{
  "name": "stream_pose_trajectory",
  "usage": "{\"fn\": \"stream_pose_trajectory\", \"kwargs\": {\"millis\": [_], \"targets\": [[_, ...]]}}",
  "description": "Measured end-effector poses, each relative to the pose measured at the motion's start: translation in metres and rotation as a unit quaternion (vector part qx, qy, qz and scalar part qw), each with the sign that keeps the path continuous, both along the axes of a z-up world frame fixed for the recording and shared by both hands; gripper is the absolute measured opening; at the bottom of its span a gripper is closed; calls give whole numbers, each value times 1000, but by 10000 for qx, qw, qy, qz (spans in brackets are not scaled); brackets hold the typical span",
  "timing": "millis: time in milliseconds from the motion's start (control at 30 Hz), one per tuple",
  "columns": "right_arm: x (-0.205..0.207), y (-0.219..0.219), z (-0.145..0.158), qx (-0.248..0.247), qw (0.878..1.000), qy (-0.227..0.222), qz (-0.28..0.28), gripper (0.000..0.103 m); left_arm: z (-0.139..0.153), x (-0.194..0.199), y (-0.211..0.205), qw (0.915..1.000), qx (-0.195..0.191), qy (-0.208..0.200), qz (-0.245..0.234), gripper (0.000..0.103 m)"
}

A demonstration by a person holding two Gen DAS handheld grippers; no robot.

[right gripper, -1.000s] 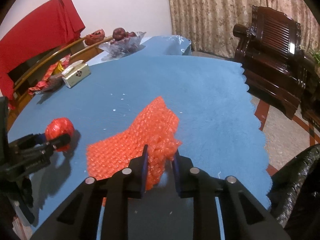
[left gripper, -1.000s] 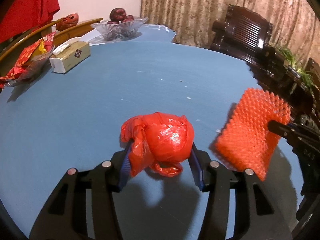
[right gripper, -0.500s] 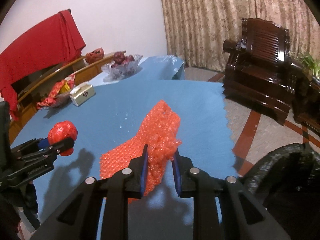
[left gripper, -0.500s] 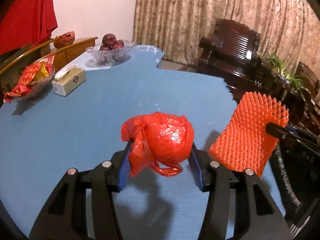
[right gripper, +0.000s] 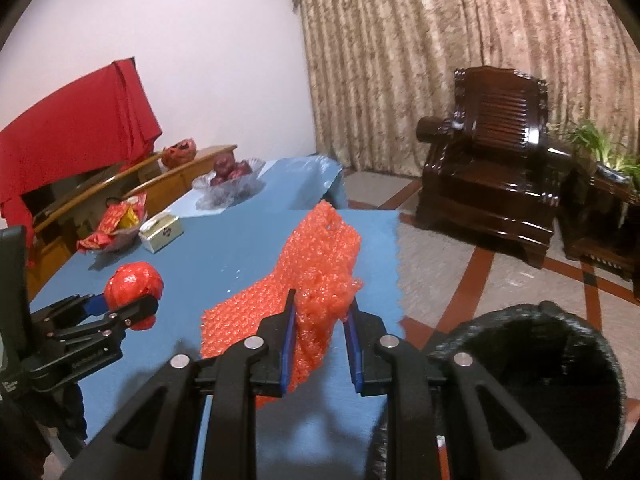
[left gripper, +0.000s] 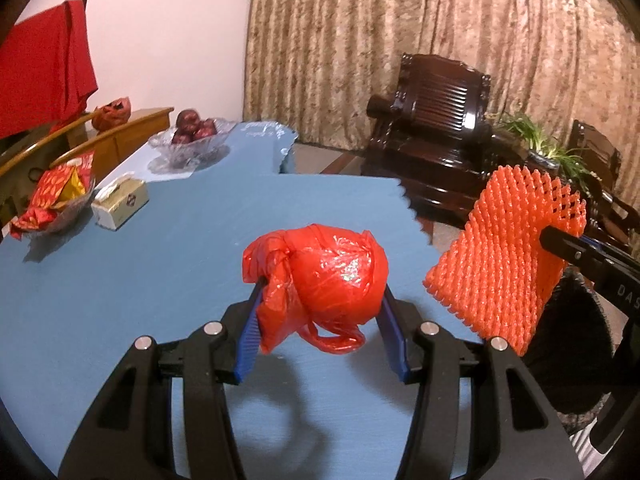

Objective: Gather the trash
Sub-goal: 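Carry the red bag and mesh sleeve over the bin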

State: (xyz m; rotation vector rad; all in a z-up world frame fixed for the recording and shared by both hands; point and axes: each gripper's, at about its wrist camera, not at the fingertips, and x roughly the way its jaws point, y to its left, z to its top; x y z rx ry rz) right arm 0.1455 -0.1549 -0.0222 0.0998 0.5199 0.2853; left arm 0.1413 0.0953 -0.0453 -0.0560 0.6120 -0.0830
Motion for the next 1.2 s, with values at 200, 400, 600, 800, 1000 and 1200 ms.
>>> {"fn": "stream_pose_trajectory", "kwargs": {"millis": [200, 400, 600, 800, 1000, 1200], "targets": [[-22, -31, 9, 1, 9995, -174, -266, 22, 17, -12, -32, 9994, -9, -214, -268, 50], [-46, -68, 11, -60, 9977, -227, -633, 22, 26, -22, -75, 9971, -60, -376, -653, 50], [-64, -111, 7, -104, 9928, -204, -1172, 22, 19, -29, -125, 9919, -76, -358, -1217, 51], [-76, -143, -7, -219, 9873, -46, -1570, 22, 5, -32, -166, 9846, -150, -275, -1723, 51], [-85, -171, -20, -298, 9817, 102, -1877, 22, -11, -32, -200, 9781, -80, -198, -2071, 52], [-86, -191, -38, -408, 9767, 295, -2086, 22, -29, -21, -232, 9722, -64, -47, -2340, 53]]}}
